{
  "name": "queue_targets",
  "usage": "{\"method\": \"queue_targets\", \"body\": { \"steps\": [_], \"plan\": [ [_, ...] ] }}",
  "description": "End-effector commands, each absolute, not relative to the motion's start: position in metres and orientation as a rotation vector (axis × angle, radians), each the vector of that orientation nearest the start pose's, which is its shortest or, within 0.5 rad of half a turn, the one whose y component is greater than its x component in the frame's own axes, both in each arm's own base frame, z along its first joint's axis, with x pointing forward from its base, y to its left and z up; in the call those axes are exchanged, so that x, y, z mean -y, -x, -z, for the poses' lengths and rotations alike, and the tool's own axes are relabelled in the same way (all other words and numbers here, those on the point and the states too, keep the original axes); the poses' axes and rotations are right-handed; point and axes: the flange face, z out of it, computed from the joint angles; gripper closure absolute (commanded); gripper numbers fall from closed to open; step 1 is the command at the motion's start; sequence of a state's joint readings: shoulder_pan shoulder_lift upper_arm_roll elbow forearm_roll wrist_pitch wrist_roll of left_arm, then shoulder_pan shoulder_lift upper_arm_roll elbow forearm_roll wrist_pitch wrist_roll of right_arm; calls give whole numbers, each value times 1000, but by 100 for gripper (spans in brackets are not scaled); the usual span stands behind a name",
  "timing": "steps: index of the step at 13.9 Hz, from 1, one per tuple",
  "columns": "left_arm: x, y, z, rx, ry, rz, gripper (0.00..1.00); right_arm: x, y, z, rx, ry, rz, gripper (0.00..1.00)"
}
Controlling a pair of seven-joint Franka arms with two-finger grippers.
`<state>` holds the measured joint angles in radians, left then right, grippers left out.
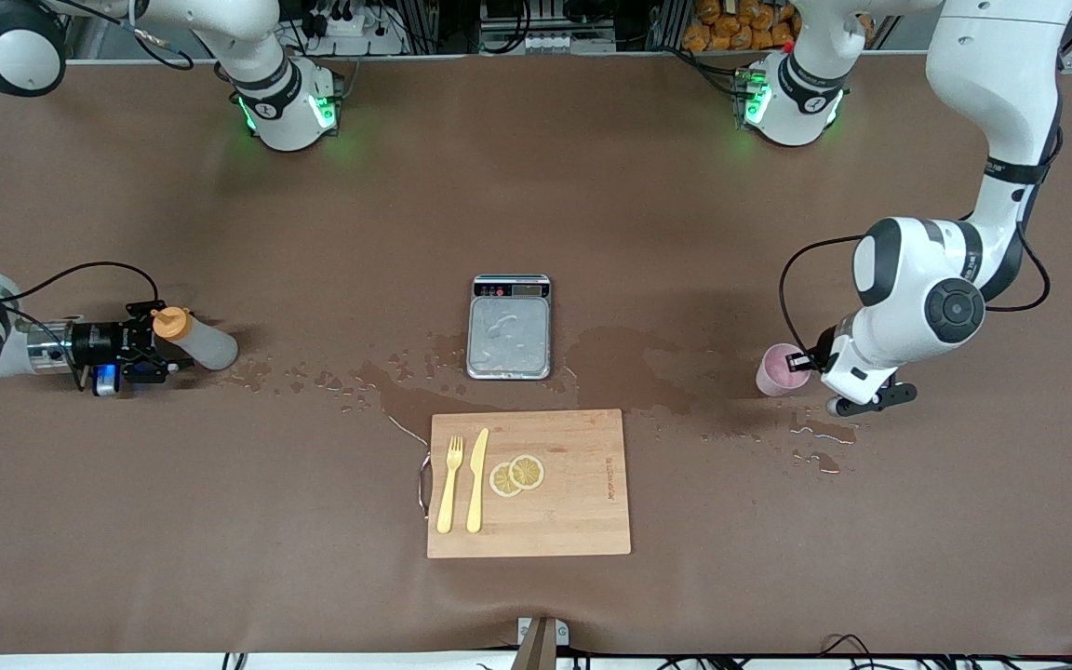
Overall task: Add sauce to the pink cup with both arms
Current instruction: 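Lift the pink cup with the left gripper while the right gripper lifts the bottle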
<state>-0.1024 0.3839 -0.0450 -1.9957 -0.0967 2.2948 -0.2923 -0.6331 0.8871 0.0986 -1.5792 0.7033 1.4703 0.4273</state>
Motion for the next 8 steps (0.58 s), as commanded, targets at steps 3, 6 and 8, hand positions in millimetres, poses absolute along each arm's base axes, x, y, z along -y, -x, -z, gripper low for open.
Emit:
{"method": "queue_targets", "body": {
  "steps": [3, 6, 8],
  "plan": [
    [126, -581, -309, 418, 3175, -99, 100, 224, -543, -111, -1246, 1660, -1120, 0],
    [169, -570, -326, 503, 3178, -106, 100, 224, -542, -113, -1233, 1654, -1132, 23],
    [198, -569, -341, 544, 3171, -146, 100, 223, -541, -114, -1225, 1650, -1143, 39]
  ]
}}
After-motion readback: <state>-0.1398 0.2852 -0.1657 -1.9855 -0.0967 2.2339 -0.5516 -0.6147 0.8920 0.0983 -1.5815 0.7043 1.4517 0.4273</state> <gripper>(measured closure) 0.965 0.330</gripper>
